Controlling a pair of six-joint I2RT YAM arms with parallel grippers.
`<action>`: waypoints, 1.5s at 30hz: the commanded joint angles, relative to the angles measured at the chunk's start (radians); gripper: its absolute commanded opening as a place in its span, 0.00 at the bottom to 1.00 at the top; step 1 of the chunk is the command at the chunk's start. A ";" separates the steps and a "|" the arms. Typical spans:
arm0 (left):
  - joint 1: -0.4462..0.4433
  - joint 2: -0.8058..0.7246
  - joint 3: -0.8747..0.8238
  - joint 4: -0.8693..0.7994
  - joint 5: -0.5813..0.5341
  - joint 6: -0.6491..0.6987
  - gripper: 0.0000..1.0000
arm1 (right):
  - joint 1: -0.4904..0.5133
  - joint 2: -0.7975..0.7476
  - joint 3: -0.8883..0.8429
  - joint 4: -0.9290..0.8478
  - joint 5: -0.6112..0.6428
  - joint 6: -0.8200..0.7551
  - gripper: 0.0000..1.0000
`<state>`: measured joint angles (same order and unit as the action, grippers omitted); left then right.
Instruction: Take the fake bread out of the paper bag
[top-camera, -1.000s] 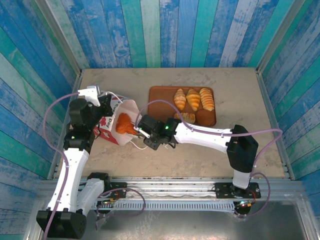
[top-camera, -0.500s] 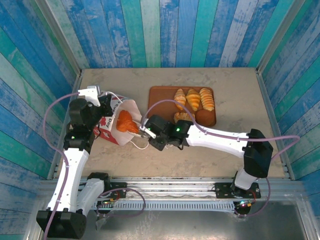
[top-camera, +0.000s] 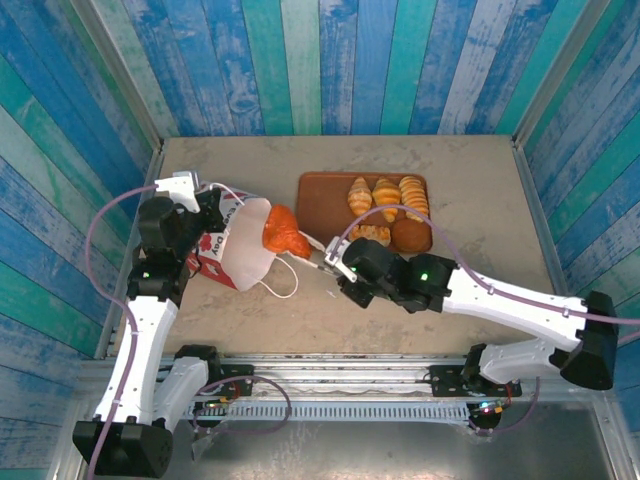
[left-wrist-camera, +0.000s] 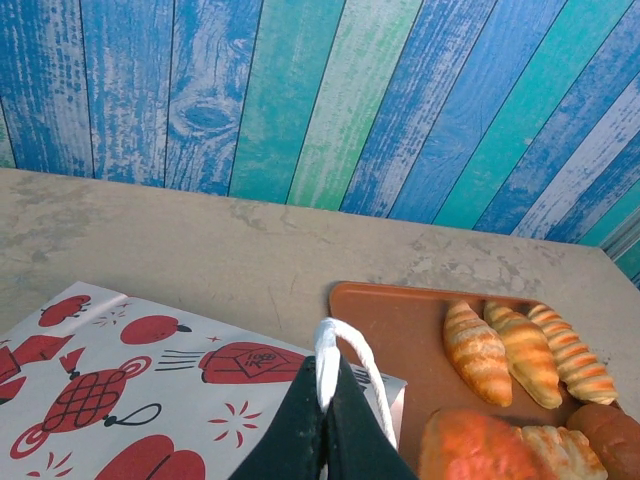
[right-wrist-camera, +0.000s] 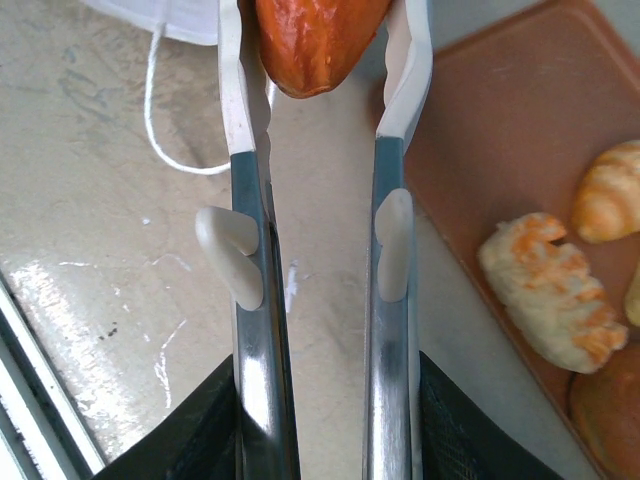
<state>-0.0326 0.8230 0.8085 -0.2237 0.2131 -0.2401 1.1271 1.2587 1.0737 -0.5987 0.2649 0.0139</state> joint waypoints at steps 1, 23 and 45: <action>0.001 0.007 0.007 0.030 -0.027 0.008 0.00 | -0.010 -0.052 -0.027 0.005 0.077 -0.003 0.40; 0.002 0.021 0.043 -0.001 0.040 0.011 0.00 | -0.263 0.195 0.085 -0.043 -0.055 -0.106 0.42; 0.001 0.010 0.025 0.017 0.027 -0.011 0.00 | -0.309 0.386 0.176 -0.102 -0.088 -0.193 0.44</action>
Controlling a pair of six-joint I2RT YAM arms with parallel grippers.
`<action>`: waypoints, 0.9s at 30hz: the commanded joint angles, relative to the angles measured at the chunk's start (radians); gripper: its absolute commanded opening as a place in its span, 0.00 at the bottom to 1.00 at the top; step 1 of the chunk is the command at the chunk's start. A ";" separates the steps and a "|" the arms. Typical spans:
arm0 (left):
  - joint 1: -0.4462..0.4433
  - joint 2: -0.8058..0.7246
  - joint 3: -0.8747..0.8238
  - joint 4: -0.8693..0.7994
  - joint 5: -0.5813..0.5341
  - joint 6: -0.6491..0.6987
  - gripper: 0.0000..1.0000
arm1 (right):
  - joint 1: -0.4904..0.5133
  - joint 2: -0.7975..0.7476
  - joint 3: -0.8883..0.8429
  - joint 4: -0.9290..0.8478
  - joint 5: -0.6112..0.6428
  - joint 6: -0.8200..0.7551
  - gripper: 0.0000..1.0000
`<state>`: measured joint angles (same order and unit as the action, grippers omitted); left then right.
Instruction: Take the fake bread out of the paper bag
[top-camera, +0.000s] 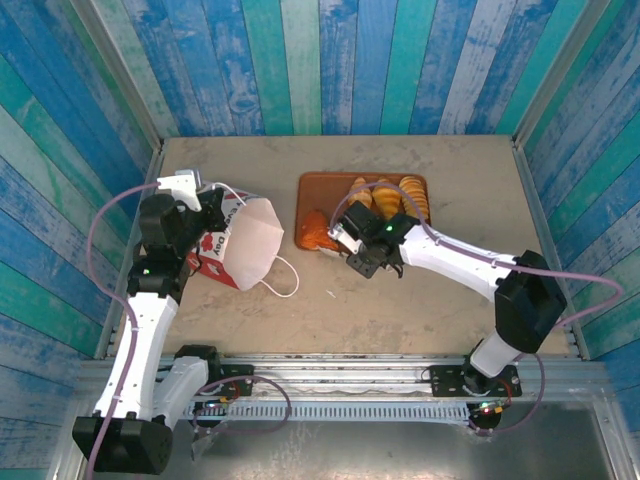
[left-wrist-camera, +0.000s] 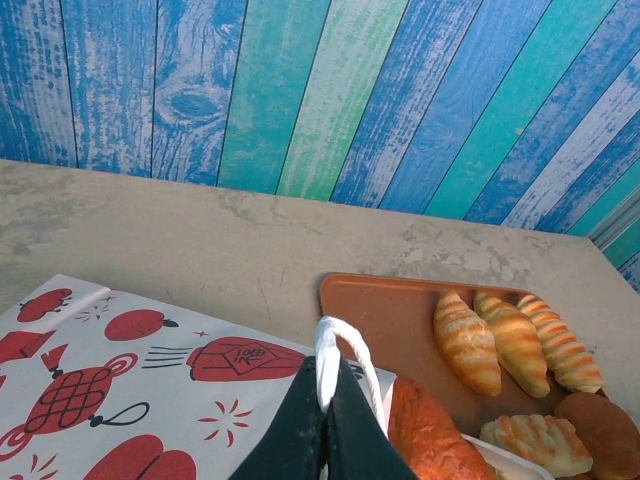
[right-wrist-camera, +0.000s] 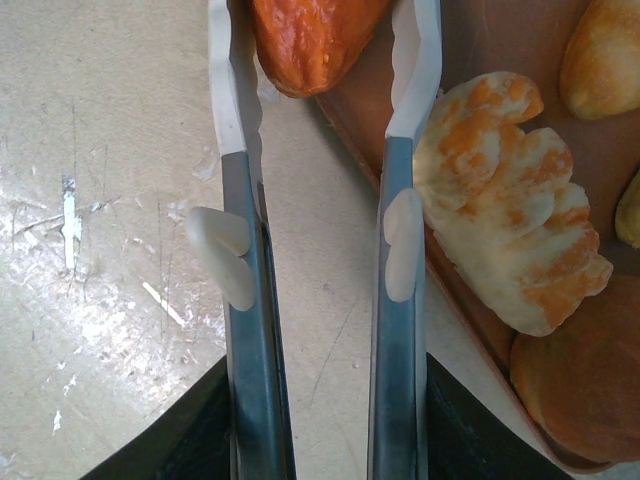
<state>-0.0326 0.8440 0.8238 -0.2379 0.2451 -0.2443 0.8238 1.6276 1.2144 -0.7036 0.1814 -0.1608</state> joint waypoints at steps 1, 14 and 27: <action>0.002 -0.013 0.011 0.029 -0.004 -0.006 0.01 | -0.008 0.022 0.038 0.002 -0.004 -0.023 0.44; 0.002 -0.025 0.004 0.020 -0.019 0.005 0.01 | -0.021 0.015 0.077 -0.023 0.042 -0.035 0.50; 0.002 -0.032 0.004 0.014 -0.016 0.010 0.01 | -0.024 0.013 0.107 -0.091 0.095 -0.080 0.51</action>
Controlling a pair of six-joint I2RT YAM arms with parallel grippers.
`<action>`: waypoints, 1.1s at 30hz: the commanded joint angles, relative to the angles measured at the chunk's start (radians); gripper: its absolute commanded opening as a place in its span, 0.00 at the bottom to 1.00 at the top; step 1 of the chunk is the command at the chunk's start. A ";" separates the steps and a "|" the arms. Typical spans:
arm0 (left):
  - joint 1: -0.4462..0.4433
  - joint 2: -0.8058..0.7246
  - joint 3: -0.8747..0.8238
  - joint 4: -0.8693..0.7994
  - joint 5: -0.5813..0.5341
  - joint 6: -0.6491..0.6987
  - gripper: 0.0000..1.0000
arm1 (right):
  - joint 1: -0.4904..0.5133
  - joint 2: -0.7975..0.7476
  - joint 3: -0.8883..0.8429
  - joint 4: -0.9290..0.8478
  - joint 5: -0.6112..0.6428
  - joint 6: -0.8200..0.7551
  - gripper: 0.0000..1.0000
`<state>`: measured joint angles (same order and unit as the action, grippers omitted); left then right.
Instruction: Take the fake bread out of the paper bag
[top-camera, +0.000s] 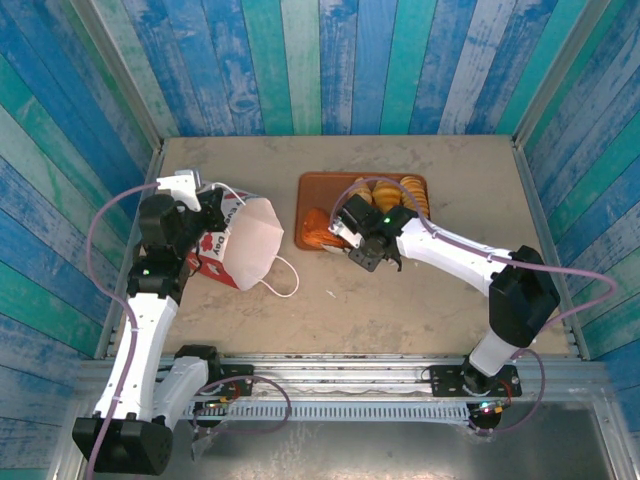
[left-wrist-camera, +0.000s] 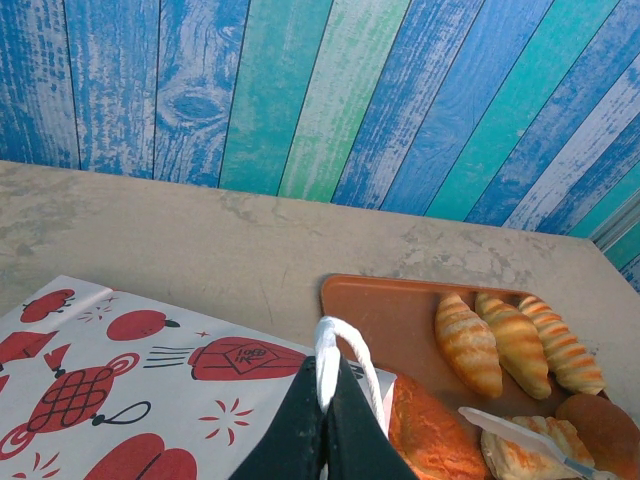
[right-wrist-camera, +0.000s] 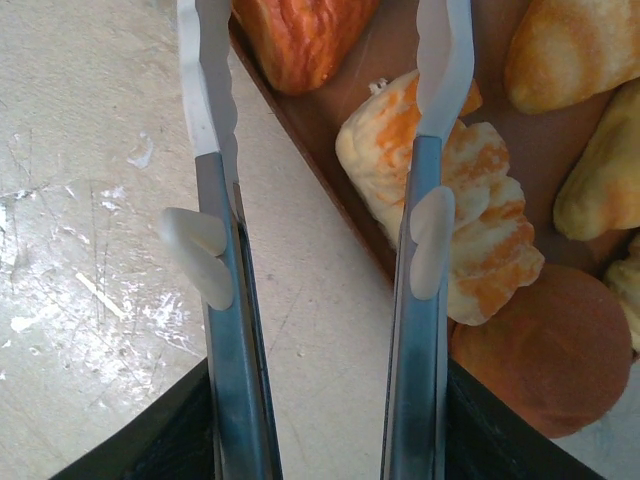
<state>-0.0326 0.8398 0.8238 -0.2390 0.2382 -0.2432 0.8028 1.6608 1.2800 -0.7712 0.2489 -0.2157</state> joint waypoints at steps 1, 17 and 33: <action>0.001 -0.031 0.004 0.014 -0.012 0.009 0.01 | -0.003 -0.022 0.045 -0.025 0.030 -0.029 0.52; 0.001 -0.051 -0.011 0.017 -0.011 0.004 0.01 | -0.003 0.127 0.221 -0.030 -0.098 0.188 0.52; 0.001 -0.040 -0.013 0.027 -0.001 0.003 0.00 | -0.006 0.183 0.237 -0.085 -0.185 0.140 0.47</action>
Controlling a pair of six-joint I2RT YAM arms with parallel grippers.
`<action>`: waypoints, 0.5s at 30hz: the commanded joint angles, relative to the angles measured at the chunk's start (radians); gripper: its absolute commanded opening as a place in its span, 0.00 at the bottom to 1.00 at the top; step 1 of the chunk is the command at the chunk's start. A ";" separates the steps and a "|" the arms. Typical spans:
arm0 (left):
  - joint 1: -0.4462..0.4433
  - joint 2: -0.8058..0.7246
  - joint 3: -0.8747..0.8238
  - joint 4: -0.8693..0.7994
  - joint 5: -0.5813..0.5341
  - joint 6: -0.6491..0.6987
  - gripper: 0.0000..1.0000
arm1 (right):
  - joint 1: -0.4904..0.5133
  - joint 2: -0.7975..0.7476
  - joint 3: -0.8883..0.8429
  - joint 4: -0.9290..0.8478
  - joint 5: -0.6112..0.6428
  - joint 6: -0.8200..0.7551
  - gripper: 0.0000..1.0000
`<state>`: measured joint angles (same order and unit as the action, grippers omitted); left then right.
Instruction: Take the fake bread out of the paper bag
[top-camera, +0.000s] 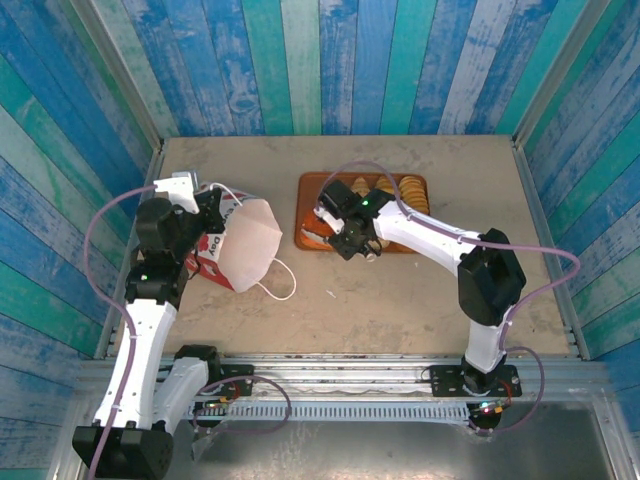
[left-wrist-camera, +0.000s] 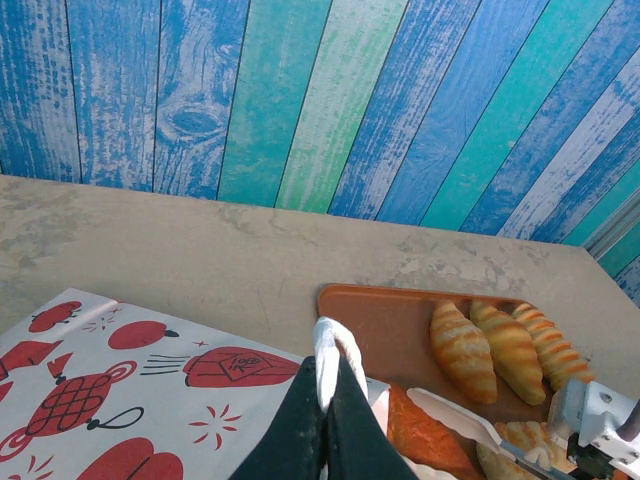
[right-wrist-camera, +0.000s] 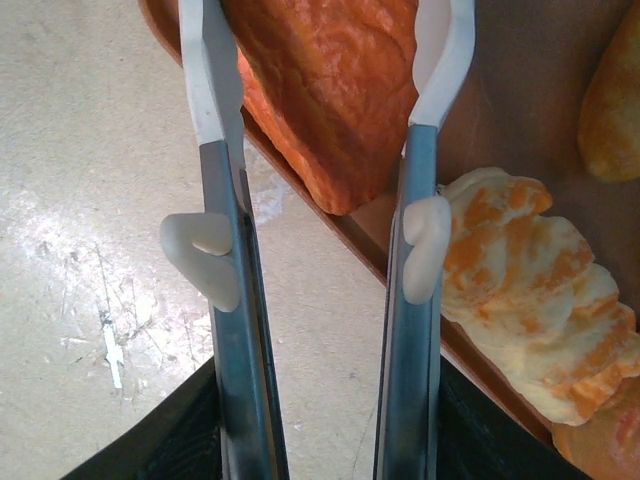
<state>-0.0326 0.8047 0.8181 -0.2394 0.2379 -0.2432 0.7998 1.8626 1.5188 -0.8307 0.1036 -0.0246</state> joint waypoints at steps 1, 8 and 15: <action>0.002 -0.004 -0.008 0.029 0.001 0.001 0.00 | -0.003 -0.020 -0.005 -0.027 -0.035 -0.069 0.47; 0.002 -0.010 -0.010 0.028 0.001 0.002 0.00 | -0.010 -0.015 -0.007 -0.035 0.013 -0.177 0.47; 0.001 -0.007 -0.005 0.031 0.001 0.009 0.00 | -0.035 -0.006 0.009 -0.050 0.017 -0.202 0.47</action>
<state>-0.0326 0.8047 0.8177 -0.2390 0.2382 -0.2432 0.7769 1.8626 1.5162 -0.8394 0.1162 -0.1932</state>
